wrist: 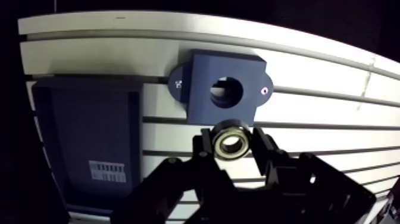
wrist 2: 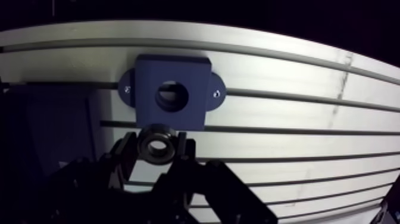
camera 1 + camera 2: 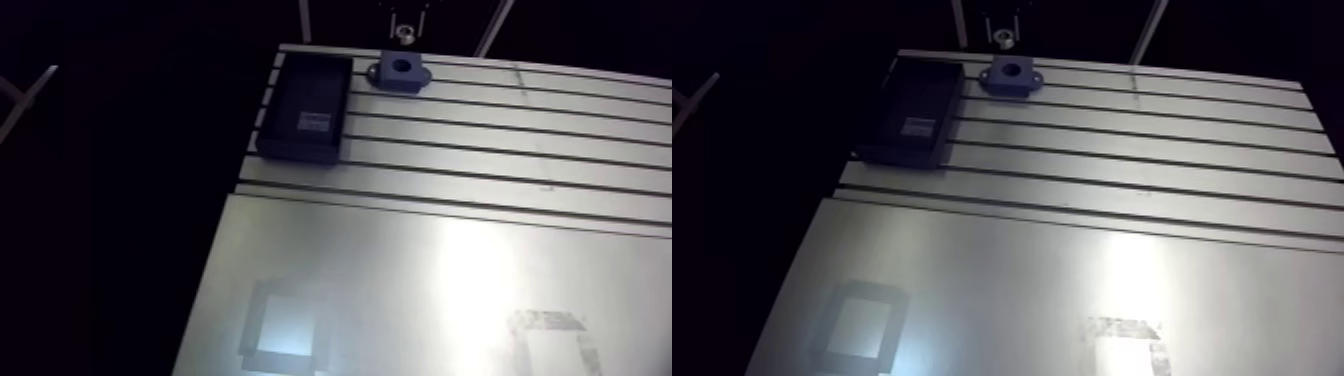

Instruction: Pick up the bearing and press it into the housing until flush.

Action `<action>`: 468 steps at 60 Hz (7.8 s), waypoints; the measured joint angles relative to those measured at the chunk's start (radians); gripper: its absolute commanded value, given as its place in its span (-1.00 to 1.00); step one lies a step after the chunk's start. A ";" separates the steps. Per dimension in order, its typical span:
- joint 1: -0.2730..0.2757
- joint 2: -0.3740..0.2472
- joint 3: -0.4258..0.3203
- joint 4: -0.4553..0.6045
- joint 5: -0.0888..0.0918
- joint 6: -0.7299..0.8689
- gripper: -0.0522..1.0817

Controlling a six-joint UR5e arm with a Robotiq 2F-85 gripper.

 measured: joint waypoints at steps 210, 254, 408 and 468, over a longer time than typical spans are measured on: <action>-0.015 0.096 -0.009 -0.062 0.004 -0.022 0.31; -0.013 0.096 -0.009 -0.062 0.003 -0.022 0.31; -0.013 0.097 -0.005 -0.064 0.003 -0.022 -0.89; -0.016 0.043 -0.016 -0.047 0.014 -0.019 0.67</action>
